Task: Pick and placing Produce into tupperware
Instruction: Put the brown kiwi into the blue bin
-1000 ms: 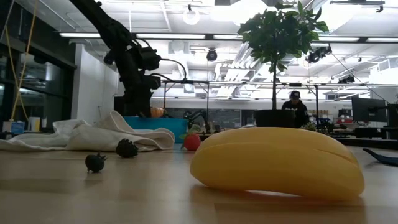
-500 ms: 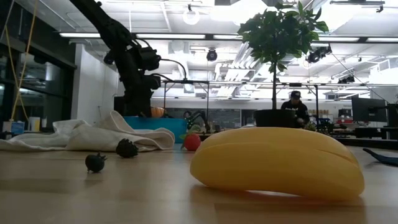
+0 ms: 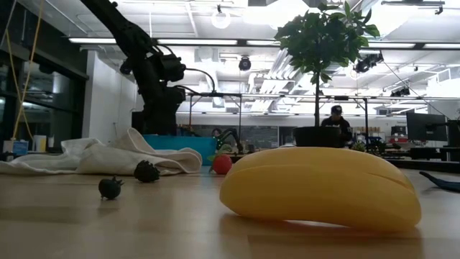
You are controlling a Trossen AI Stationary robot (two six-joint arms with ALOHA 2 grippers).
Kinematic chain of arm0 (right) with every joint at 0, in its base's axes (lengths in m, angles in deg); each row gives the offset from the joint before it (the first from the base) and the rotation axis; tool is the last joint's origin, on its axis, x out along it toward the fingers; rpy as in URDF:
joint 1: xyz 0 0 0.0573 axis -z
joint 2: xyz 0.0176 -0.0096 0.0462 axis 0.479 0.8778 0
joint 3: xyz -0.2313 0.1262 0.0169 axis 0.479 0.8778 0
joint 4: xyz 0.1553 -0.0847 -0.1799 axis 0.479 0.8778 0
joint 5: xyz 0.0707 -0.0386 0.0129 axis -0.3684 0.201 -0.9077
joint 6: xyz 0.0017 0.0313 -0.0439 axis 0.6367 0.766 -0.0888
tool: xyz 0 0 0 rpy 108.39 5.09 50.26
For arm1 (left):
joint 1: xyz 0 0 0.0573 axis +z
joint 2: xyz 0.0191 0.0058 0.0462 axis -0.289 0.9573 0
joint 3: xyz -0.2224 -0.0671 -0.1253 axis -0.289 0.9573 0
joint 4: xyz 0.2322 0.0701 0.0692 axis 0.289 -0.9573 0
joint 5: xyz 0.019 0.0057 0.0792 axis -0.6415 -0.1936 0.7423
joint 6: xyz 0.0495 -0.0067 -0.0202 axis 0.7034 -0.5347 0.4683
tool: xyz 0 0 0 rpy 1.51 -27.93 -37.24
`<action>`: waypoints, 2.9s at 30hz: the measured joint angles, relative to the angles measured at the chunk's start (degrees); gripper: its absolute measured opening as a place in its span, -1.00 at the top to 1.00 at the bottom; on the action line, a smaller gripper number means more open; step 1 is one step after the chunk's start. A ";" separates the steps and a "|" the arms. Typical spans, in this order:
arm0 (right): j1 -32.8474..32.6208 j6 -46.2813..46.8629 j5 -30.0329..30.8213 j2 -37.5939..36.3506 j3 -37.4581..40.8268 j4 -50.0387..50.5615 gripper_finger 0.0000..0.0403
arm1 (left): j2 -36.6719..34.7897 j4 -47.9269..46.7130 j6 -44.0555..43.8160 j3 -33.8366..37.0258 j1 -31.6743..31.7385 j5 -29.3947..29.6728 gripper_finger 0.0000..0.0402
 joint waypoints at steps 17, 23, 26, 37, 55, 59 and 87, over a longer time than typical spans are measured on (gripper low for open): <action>-0.02 -1.16 -7.22 -2.34 0.04 11.95 -0.41 | -4.25 -5.41 -3.43 -9.84 0.00 -23.05 0.18; -0.58 -4.85 -7.21 -6.57 0.16 22.13 -0.34 | -11.33 -6.28 -3.53 -9.84 0.00 -23.77 0.43; -0.87 -5.66 -6.84 -8.04 0.17 28.60 -0.30 | -14.73 -6.24 -4.57 -9.84 0.00 -23.85 0.50; -4.92 -8.10 -0.09 -8.04 0.24 46.12 -0.17 | -23.92 -9.80 -6.91 -9.74 -5.51 -22.80 0.55; -9.87 -1.66 9.35 -9.80 10.30 47.04 0.03 | -44.32 -4.73 -20.82 5.83 -16.38 -13.24 0.55; -10.46 8.26 8.86 -12.81 21.33 35.56 0.03 | -48.62 -4.74 -23.84 6.32 -19.12 -9.92 0.55; -10.56 45.37 16.62 -12.68 22.57 76.42 0.07 | -51.28 -7.87 -27.91 6.32 -38.81 3.73 0.55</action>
